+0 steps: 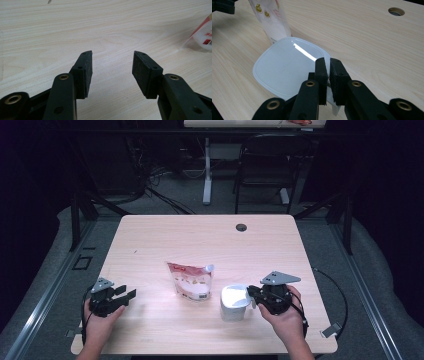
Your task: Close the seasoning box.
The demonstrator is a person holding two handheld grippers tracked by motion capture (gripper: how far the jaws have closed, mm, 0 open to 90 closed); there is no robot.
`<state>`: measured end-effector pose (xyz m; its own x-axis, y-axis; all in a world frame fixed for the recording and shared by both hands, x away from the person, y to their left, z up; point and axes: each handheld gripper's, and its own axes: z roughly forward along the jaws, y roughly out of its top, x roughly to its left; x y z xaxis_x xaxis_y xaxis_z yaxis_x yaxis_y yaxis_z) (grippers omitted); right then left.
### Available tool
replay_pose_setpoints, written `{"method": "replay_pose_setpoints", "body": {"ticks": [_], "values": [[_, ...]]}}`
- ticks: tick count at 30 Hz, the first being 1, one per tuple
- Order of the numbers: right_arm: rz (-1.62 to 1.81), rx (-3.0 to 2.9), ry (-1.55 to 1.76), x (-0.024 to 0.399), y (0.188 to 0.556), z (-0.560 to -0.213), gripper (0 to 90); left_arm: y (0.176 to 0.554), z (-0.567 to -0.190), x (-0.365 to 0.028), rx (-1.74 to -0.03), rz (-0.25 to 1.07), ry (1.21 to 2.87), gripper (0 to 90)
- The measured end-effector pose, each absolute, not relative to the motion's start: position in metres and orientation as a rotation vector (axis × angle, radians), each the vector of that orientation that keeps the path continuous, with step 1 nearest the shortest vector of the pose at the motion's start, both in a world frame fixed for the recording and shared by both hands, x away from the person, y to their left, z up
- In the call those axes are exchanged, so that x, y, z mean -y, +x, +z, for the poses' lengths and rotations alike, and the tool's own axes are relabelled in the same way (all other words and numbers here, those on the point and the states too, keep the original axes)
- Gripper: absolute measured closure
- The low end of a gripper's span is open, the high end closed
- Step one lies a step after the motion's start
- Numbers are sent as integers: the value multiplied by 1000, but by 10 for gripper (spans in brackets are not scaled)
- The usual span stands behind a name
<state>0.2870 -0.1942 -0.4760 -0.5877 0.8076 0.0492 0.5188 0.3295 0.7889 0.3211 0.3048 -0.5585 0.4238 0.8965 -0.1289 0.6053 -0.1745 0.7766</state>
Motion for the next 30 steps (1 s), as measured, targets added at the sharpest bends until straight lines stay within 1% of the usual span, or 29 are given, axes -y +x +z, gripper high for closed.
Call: {"method": "replay_pose_setpoints", "body": {"ticks": [5, 15, 30], "values": [[1141, -2249, 1191, 197, 288, -476, 827, 321, -559, -305, -1278, 463, 1885, 509], [1166, -2239, 1215, 199, 287, -478, 850, 321, -558, -305, -1278, 463, 1884, 509], [1202, -2239, 1234, 203, 288, -480, 859, 321, -558, -305, -1277, 454, 1897, 509]]}}
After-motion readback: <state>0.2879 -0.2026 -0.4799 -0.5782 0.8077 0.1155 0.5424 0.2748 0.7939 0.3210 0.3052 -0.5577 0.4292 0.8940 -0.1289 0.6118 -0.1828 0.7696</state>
